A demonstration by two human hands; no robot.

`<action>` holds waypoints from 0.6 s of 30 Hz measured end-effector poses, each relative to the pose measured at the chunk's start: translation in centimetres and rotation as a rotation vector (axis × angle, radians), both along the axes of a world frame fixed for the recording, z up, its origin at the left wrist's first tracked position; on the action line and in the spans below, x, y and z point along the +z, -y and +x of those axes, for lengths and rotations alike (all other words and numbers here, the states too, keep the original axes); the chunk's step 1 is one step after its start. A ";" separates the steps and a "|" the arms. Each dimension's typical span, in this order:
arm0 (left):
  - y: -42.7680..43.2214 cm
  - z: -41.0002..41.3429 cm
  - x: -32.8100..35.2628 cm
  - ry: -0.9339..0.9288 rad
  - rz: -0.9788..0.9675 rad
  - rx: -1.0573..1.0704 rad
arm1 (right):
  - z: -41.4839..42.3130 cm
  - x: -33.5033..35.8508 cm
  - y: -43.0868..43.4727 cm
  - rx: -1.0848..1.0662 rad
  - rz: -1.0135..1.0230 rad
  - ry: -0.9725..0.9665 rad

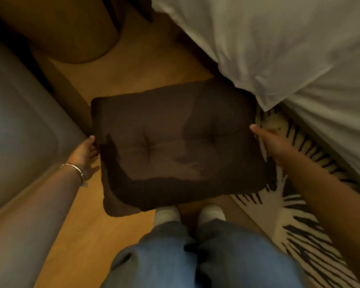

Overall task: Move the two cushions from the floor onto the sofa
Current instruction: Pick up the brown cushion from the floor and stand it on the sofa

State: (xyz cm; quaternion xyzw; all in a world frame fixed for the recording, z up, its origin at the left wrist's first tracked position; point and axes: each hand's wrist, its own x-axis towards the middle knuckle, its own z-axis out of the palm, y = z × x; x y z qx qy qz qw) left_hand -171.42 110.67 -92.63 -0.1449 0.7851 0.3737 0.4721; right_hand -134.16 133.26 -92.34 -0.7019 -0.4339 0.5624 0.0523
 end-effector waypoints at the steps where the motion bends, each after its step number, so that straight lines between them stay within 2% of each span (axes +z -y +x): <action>1: 0.1 -0.3 -2.0 0.000 -0.006 0.002 | -0.2 -2.0 -0.8 -0.005 0.026 -0.014; 5: 1.2 -1.3 -7.1 -0.051 -0.015 0.007 | -0.3 -6.5 -2.5 0.050 -0.016 -0.009; 8: 1.9 -1.7 -9.5 -0.022 -0.018 -0.019 | 0.5 -8.6 -2.9 0.098 -0.034 -0.024; 12: 3.1 -1.5 -11.2 0.004 0.018 0.023 | 1.5 -9.7 -2.4 0.107 -0.102 -0.084; 18: 2.4 0.0 -10.4 -0.152 0.134 0.070 | 1.6 -9.8 -0.5 0.029 -0.013 -0.127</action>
